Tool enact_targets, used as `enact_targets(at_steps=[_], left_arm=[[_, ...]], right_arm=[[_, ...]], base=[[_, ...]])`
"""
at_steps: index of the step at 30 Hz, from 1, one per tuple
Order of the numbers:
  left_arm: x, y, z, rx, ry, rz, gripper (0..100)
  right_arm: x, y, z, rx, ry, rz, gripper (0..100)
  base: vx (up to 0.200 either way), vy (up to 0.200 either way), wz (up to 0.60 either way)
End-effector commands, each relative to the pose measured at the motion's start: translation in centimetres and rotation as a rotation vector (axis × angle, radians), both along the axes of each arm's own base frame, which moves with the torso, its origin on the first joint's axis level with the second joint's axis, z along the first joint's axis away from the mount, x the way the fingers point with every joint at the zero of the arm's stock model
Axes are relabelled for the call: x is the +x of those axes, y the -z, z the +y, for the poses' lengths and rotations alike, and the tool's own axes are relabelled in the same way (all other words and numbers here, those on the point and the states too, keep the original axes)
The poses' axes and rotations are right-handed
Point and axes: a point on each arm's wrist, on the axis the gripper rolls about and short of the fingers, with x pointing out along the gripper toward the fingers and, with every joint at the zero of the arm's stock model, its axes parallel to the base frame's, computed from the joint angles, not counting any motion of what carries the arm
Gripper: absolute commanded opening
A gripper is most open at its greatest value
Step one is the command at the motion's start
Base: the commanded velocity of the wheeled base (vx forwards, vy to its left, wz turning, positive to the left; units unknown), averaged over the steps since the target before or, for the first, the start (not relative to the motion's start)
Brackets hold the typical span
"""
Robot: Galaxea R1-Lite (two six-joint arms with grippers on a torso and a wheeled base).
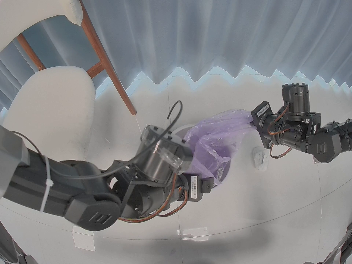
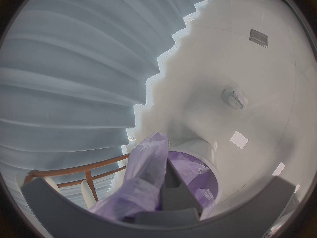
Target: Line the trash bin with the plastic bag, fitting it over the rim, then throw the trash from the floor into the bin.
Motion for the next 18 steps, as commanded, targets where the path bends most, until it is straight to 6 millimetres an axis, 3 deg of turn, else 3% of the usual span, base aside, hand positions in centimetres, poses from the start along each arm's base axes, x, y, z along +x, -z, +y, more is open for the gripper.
enact_targets(at_steps=[1, 14, 15, 18], left_arm=[[2.5, 0.7, -2.2, -0.043, -0.066, 0.012, 100], [4.3, 1.2, -1.4, -0.015, -0.147, 0.031, 100], [5.5, 0.9, -0.9, -0.035, -0.183, 0.024, 100], [5.8, 0.7, -0.5, -0.037, -0.197, 0.022, 100]], right_arm=[[-0.4, -0.6, -0.1, 0.008, -0.002, -0.015, 0], [-0.6, -0.6, 0.0, 0.008, -0.006, -0.016, 0], [-0.8, -0.6, 0.2, 0.007, -0.014, -0.013, 0], [-0.8, -0.6, 0.3, 0.007, -0.015, -0.013, 0]], base=[[0.0, 0.0, 0.0], [0.0, 0.0, 0.0], [0.0, 0.0, 0.0], [0.0, 0.0, 0.0]])
